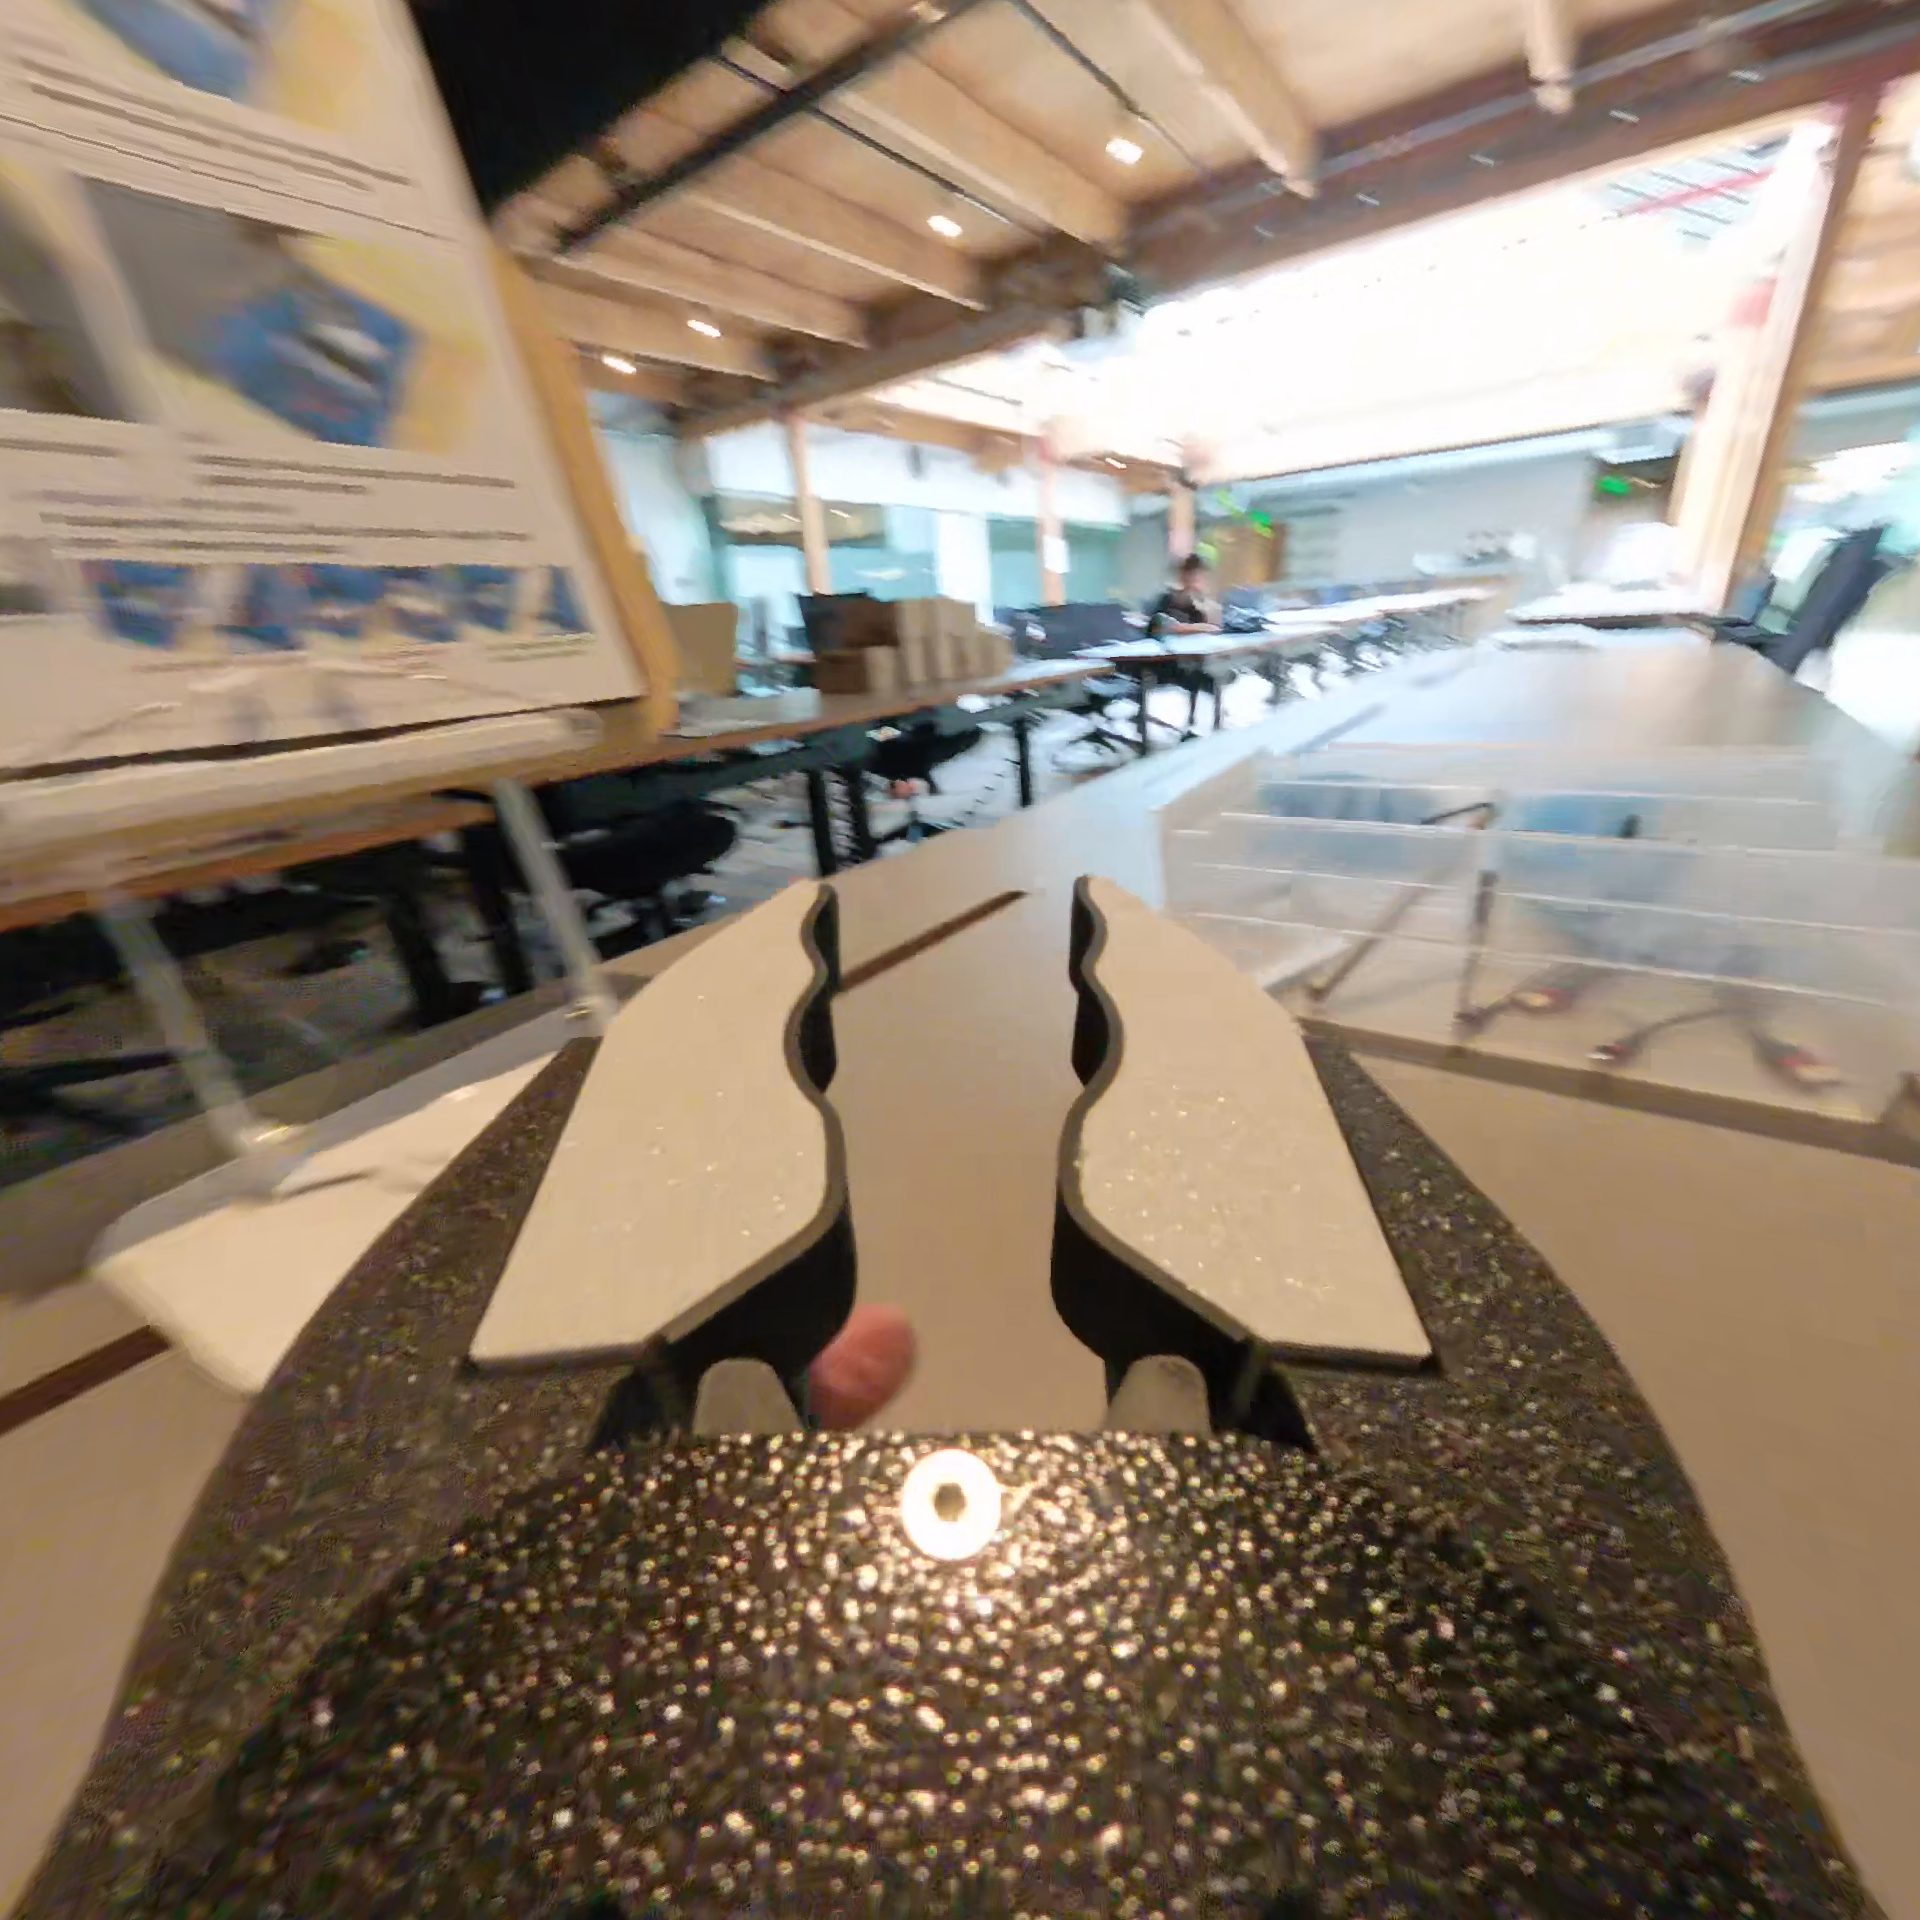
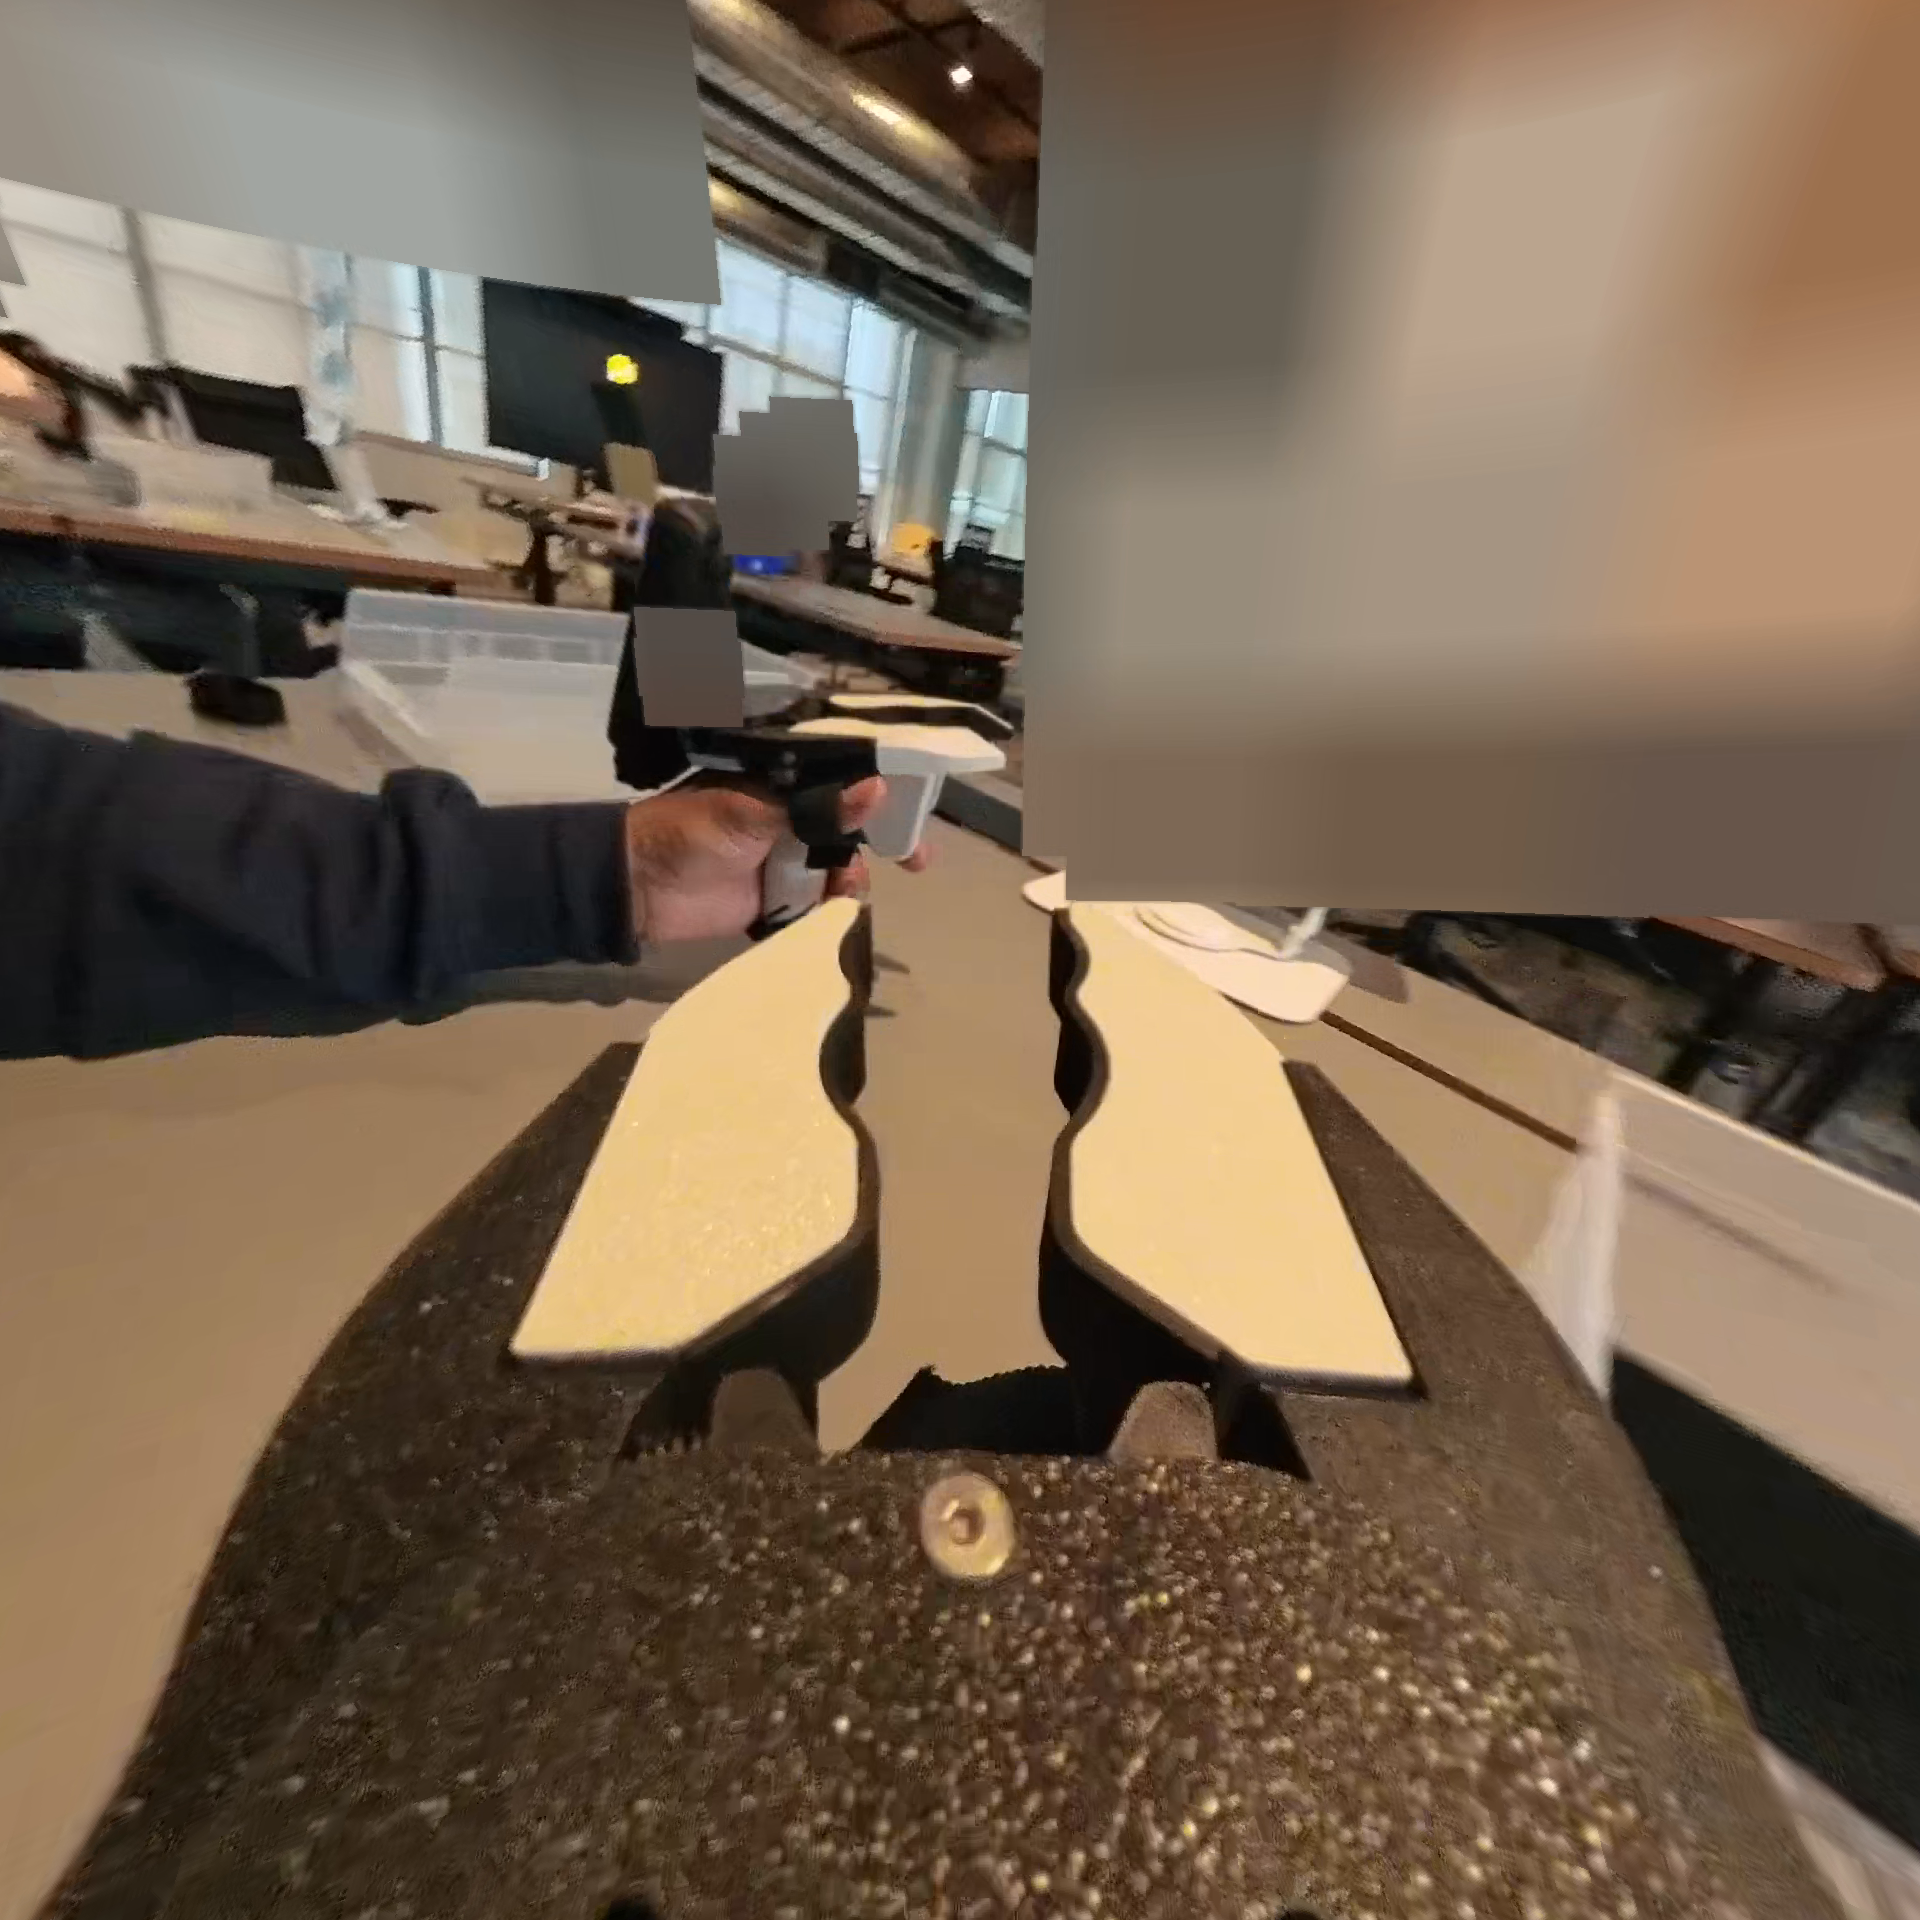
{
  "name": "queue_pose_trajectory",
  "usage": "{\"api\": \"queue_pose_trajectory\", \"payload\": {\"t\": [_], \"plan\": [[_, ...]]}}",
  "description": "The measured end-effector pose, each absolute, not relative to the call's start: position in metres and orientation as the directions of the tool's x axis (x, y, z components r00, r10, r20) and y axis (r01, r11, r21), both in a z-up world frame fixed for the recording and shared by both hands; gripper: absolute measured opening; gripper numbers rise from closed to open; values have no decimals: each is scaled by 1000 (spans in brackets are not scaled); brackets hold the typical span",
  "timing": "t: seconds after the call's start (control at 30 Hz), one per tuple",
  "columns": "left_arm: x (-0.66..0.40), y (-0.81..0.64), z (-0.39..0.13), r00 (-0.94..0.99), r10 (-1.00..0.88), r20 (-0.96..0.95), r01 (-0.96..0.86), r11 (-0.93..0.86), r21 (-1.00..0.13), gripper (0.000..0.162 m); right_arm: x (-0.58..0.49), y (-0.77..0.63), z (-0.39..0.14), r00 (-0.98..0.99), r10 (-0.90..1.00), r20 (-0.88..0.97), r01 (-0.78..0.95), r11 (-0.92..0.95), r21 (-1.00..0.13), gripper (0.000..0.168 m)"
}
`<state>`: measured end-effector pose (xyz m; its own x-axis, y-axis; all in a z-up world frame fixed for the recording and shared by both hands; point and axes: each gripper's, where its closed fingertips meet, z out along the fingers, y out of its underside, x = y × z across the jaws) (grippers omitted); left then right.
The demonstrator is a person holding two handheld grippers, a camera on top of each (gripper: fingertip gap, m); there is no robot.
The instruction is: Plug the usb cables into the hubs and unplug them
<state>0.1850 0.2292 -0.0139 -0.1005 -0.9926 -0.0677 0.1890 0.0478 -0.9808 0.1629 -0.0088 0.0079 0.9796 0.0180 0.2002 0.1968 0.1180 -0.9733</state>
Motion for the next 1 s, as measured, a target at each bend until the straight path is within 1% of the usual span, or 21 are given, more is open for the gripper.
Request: {"api": "queue_pose_trajectory", "payload": {"t": [0.07, 0.17, 0.23, 0.33, 0.4, 0.47, 0.57, 0.7, 0.83, 0.9, 1.0], "plan": [[162, 254, -14, -14, -998, -64, 222, 60, -973, 50, 149, 28, 9, 974, 77, 215, 208, 93, -974, 40], [141, 270, -13, 42, -991, -124, 203, 130, -970, 60, 141, 86, 9, 973, 110, 202, 194, 83, -978, 54], [132, 272, -11, 47, -987, -156, 203, 162, -966, 61, 142, 123, 7, 980, 126, 152, 141, 92, -986, 62], [124, 272, -4, 53, -985, -163, 244, 171, -955, 64, 152, 168, -1, 992, 120, 29, 14, 122, -992, 67], [122, 270, -1, 38, -990, -134, 275, 139, -951, 66, 160, 186, -4, 989, 121, -84, -104, 165, -981, 63], [124, 269, -2, 27, -993, -113, 291, 116, -950, 68, 168, 199, -8, 985, 113, -128, -149, 203, -968, 60], [131, 264, -12, 10, -992, -125, 270, 123, -955, 72, 176, 212, -12, 996, 62, -61, -74, 241, -968, 56], [140, 255, -19, 8, -984, -180, 235, 176, -956, 80, 172, 212, -12, 999, 38, 36, 25, 260, -965, 56], [143, 253, -22, 12, -983, -181, 221, 179, -959, 87, 170, 207, -16, 998, 55, 11, -4, 257, -966, 56], [143, 257, -22, 19, -988, -150, 217, 151, -964, 90, 174, 205, -17, 999, 41, -1, -11, 250, -968, 56], [139, 267, -20, 39, -997, -71, 233, 78, -969, 91, 179, 205, -22, 999, 24, -28, -32, 224, -974, 56]]}}
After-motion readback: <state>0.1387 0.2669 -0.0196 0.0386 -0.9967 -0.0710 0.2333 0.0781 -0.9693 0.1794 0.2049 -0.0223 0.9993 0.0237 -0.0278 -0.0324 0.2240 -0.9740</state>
